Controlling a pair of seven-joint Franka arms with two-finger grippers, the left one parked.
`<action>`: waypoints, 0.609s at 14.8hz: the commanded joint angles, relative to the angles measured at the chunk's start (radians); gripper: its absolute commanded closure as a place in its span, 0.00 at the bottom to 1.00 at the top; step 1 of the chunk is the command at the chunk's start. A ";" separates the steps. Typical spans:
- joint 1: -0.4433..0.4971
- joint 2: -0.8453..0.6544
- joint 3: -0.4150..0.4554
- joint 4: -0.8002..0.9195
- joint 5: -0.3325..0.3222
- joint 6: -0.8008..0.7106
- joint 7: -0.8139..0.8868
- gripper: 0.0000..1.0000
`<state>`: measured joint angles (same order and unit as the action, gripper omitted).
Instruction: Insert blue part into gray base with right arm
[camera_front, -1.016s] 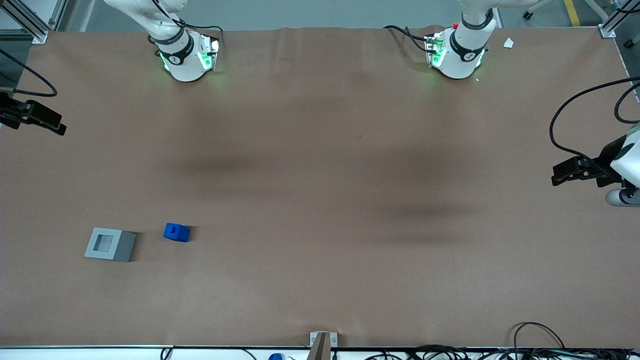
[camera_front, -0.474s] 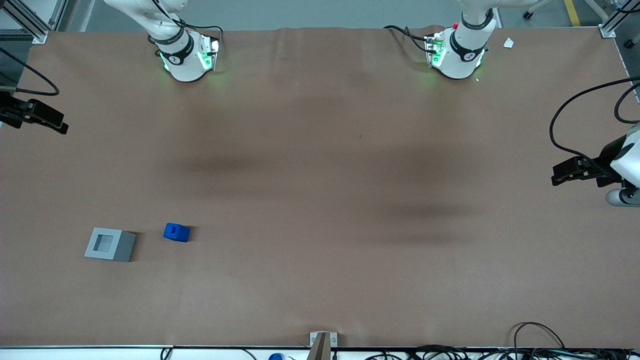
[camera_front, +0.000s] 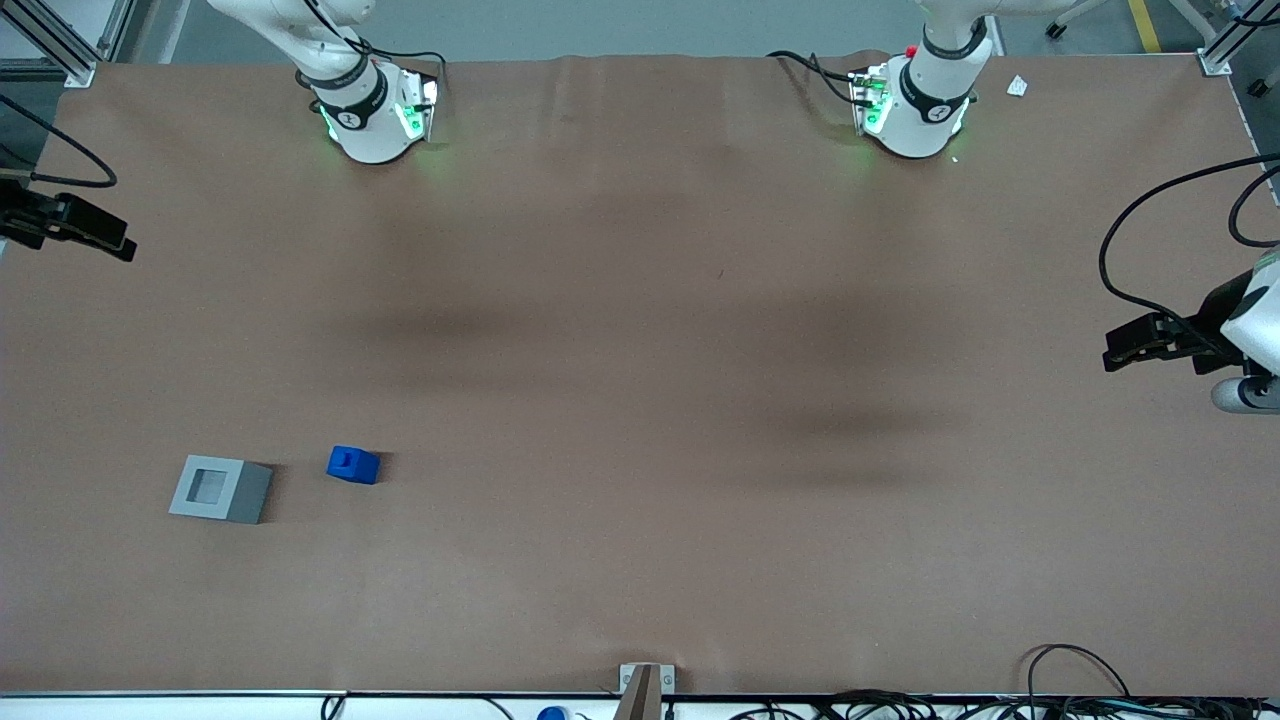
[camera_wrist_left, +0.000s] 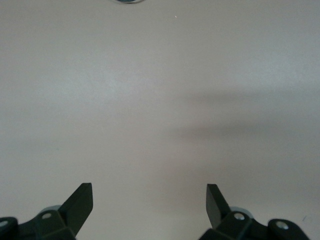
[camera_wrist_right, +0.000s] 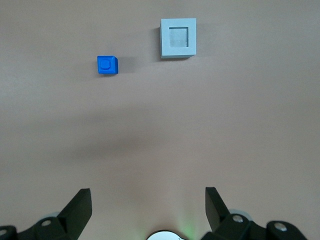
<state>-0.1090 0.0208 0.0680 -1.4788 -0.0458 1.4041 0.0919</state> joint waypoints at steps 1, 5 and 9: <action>-0.011 -0.018 0.003 -0.009 0.021 -0.007 0.000 0.00; -0.011 -0.018 0.003 -0.009 0.021 0.000 0.000 0.00; -0.011 -0.018 0.003 -0.009 0.021 0.000 0.000 0.00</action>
<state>-0.1090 0.0208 0.0679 -1.4785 -0.0458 1.4040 0.0920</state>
